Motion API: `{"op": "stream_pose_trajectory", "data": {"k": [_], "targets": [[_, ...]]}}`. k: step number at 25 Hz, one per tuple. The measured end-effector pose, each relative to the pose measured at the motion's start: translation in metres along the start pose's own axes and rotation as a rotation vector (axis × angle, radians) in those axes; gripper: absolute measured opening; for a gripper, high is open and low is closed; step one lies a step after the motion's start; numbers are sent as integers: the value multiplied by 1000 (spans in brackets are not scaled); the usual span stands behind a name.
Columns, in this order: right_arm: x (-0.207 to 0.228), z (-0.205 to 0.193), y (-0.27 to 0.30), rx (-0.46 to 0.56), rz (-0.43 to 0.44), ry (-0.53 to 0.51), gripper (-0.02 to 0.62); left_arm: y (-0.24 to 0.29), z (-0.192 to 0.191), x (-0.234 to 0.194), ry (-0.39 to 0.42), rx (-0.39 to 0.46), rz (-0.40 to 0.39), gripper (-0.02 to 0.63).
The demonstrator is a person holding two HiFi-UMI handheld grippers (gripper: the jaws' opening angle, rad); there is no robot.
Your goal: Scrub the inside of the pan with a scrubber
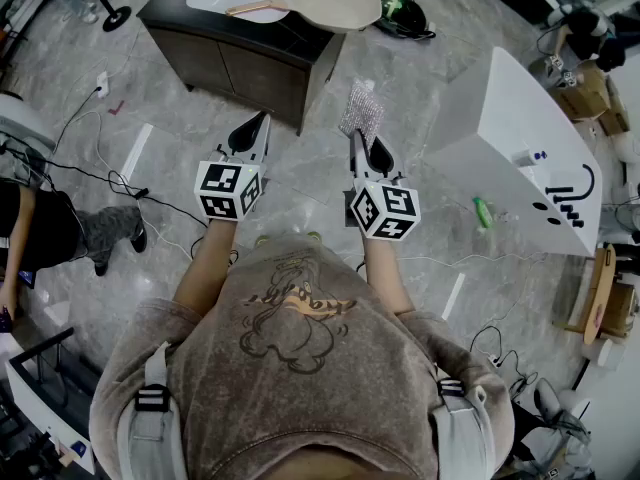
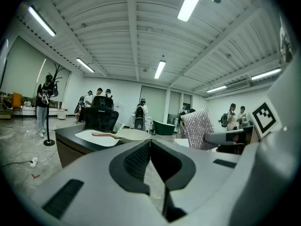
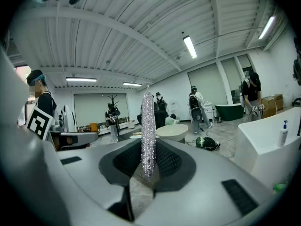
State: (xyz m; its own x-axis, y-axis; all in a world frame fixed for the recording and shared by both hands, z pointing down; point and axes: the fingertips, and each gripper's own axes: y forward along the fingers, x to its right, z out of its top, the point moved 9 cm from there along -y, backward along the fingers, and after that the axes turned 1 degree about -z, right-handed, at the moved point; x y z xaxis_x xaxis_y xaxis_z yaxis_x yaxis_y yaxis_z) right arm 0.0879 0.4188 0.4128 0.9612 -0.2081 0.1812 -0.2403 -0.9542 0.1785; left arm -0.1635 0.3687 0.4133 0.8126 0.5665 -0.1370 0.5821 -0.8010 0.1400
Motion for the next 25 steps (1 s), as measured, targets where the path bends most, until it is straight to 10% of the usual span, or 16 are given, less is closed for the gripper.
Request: {"op": "stream_pose_trajectory", "data": {"k": [25], "targets": [[48, -17, -13, -31, 113, 11, 86, 14, -18, 38, 5, -23, 74, 20]]}}
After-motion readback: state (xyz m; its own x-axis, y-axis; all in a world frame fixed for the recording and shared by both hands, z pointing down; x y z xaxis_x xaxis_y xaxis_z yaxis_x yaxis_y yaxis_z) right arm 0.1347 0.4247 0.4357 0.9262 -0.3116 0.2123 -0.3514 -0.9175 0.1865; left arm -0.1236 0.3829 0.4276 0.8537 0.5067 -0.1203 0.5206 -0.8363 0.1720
